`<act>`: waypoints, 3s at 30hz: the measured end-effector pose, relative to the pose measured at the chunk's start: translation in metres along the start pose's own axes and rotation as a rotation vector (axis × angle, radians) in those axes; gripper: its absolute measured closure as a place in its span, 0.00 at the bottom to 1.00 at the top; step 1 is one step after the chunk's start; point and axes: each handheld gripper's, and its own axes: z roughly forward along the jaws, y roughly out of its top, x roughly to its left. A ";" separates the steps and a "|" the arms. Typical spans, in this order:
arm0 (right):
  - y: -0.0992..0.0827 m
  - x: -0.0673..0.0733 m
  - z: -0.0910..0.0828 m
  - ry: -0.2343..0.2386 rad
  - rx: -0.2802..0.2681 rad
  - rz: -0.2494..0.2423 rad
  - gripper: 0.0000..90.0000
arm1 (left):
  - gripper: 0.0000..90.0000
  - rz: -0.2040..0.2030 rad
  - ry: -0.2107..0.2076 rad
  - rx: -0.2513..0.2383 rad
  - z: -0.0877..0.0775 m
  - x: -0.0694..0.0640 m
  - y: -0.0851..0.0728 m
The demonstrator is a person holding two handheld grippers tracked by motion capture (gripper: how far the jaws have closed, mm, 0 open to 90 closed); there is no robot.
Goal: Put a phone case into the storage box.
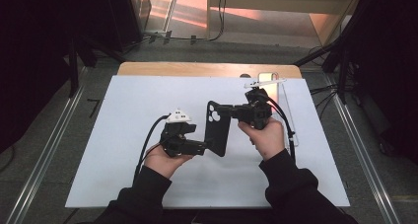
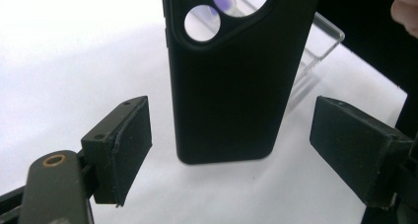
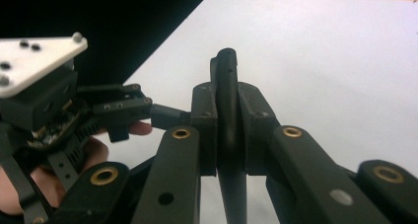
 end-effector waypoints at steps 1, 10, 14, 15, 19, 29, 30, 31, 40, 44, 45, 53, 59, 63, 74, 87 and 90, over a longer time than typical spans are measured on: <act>-0.001 0.000 0.000 0.001 0.002 -0.012 0.86 | 0.18 0.006 0.012 0.005 0.000 0.000 0.000; -0.002 0.000 -0.008 0.028 0.003 -0.124 0.86 | 0.22 0.017 -0.003 0.016 -0.008 0.006 0.006; -0.002 0.002 -0.012 0.049 0.009 -0.181 0.86 | 0.26 0.064 0.013 0.016 -0.013 0.005 0.008; -0.002 0.001 -0.013 0.060 0.011 -0.184 0.86 | 0.26 0.075 0.012 0.011 -0.015 0.005 0.008; -0.002 -0.004 -0.015 0.096 0.018 -0.188 0.86 | 0.27 0.072 -0.003 0.030 -0.018 0.008 0.012; -0.004 -0.002 -0.012 0.152 0.074 -0.276 0.86 | 0.29 0.099 -0.092 0.025 -0.025 0.016 0.018; -0.004 -0.001 -0.011 0.159 0.076 -0.278 0.86 | 0.28 0.103 -0.095 0.025 -0.026 0.017 0.018; -0.004 -0.001 -0.010 0.171 0.083 -0.279 0.86 | 0.28 0.107 -0.096 0.026 -0.026 0.017 0.018; -0.006 0.004 -0.005 0.247 0.108 -0.305 0.86 | 0.28 0.162 -0.163 0.031 -0.026 0.018 0.020; -0.008 0.008 0.000 0.280 0.118 -0.323 0.86 | 0.29 0.168 -0.191 0.043 -0.024 0.018 0.019; -0.008 0.009 0.002 0.287 0.123 -0.327 0.86 | 0.29 0.172 -0.195 0.044 -0.024 0.018 0.019; -0.011 0.015 0.010 0.330 0.144 -0.333 0.86 | 0.38 0.182 -0.259 0.046 -0.022 0.021 0.015; -0.012 0.016 0.011 0.363 0.135 -0.342 0.86 | 0.62 0.202 -0.334 0.043 -0.022 0.025 0.012; -0.012 0.015 0.010 0.369 0.126 -0.357 0.86 | 0.75 0.180 -0.367 0.024 -0.024 0.030 0.012; -0.011 0.009 0.007 0.391 0.096 -0.333 0.77 | 0.85 0.197 -0.384 0.035 -0.029 0.025 0.016; -0.009 0.015 0.002 0.283 0.012 -0.318 0.37 | 0.85 0.167 -0.309 0.048 -0.038 0.023 0.020; -0.009 0.013 0.001 0.231 0.014 -0.316 0.35 | 0.85 0.154 -0.265 0.068 -0.038 0.024 0.021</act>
